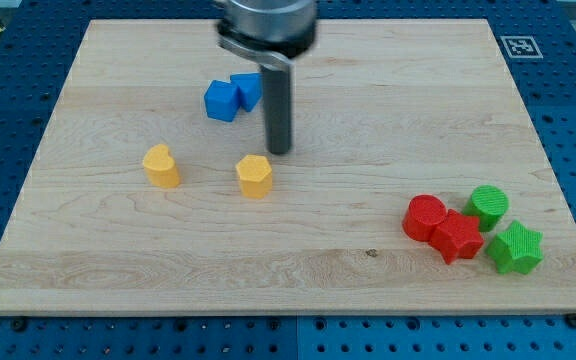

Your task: Push the yellow hexagon slightly left

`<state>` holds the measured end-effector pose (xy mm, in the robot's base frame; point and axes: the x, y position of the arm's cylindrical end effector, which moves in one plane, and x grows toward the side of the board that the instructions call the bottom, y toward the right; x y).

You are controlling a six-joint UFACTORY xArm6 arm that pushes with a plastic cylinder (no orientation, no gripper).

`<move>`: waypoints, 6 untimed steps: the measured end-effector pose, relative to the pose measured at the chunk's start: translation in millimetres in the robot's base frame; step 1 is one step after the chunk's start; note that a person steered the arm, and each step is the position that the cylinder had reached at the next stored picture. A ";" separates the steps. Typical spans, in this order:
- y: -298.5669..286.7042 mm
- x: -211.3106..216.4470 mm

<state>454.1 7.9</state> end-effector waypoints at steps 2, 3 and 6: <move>27.5 39.9; -0.6 41.3; -86.3 39.6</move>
